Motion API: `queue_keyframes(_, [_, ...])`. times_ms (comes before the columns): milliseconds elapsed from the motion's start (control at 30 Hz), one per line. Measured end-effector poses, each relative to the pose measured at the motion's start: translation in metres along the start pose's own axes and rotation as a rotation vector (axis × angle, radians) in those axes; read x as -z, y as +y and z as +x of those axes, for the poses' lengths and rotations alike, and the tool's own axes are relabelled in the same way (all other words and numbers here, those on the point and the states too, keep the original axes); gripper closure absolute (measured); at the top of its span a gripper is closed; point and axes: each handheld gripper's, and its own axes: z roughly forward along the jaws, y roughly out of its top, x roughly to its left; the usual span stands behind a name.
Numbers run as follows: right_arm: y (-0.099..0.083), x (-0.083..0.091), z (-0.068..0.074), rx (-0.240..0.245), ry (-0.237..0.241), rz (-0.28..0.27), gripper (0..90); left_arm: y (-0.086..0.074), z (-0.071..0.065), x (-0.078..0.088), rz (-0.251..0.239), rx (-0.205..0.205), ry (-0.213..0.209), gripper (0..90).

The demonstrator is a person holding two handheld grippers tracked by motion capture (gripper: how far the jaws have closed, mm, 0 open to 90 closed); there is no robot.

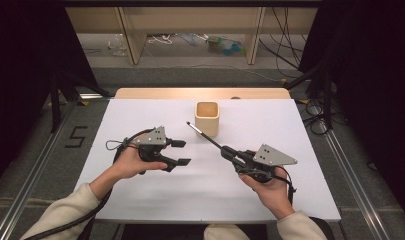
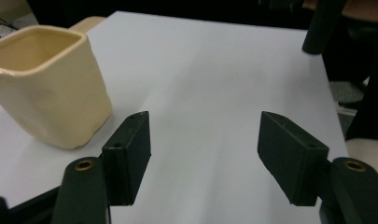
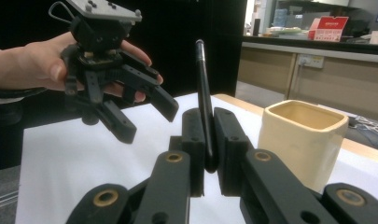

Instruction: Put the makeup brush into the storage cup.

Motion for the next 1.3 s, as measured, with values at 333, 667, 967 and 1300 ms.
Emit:
queue_keyframes(333, [0.000,-0.001,0.000,0.007,-0.016,-0.002,84.3,0.007,-0.006,-0.008,-0.047,0.010,-0.024,33.2])
queue_keyframes(667, [0.002,-0.001,0.002,0.028,-0.008,0.008,84.3,0.015,-0.012,-0.013,-0.103,0.050,-0.053,27.8])
queue_keyframes(967, [0.002,-0.002,0.003,0.029,-0.001,-0.004,84.3,0.018,-0.012,-0.020,-0.122,0.054,-0.056,23.7])
queue_keyframes(1300, [0.002,-0.003,0.004,0.024,-0.007,-0.018,84.3,0.024,-0.013,-0.023,-0.164,0.093,-0.085,23.6])
